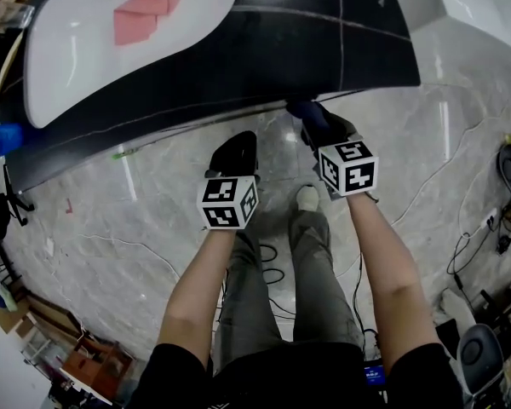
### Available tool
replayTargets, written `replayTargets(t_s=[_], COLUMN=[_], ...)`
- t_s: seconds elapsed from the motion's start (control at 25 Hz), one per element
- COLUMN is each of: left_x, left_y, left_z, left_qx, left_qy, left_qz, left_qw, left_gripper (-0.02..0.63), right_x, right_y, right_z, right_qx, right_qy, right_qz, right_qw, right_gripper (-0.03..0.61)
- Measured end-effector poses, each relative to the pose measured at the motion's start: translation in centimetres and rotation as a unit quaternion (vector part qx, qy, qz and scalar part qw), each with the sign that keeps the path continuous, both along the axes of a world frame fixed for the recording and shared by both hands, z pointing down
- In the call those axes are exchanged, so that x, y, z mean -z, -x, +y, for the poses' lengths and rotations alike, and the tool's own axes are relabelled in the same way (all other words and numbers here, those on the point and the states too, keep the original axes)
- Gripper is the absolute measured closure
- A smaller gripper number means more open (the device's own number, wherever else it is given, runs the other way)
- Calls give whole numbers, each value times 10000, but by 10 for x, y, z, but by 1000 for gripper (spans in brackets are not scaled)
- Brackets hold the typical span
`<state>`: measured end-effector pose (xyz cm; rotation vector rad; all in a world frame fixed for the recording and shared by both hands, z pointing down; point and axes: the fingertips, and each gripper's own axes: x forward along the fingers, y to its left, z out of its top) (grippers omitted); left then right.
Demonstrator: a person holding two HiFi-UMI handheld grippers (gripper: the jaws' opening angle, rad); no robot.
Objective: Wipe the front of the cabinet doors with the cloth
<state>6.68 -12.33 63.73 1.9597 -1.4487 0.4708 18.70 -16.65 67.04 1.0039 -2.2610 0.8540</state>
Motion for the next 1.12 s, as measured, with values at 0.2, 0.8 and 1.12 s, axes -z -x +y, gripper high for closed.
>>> replayTargets(t_s=[0.2,0.8,1.12], left_x=[-3,20,60], left_y=[-24,-49,-42], left_z=[-5,6,25], left_qx=[-130,-732,-1017], left_qy=[23,-157,-375], left_qz=[49,15,82], left_qw=[9999,9972,9941], left_gripper=[598,598,598], right_x=[-3,31,77], right_y=[-26,-65,-59], right_z=[-3,15,42], right_qx=[-183,-845,-1176], right_qy=[18,-26,-81], right_qz=[32,-244,-447], right_qw=[9998,9961,9920], right_gripper=[462,462,461])
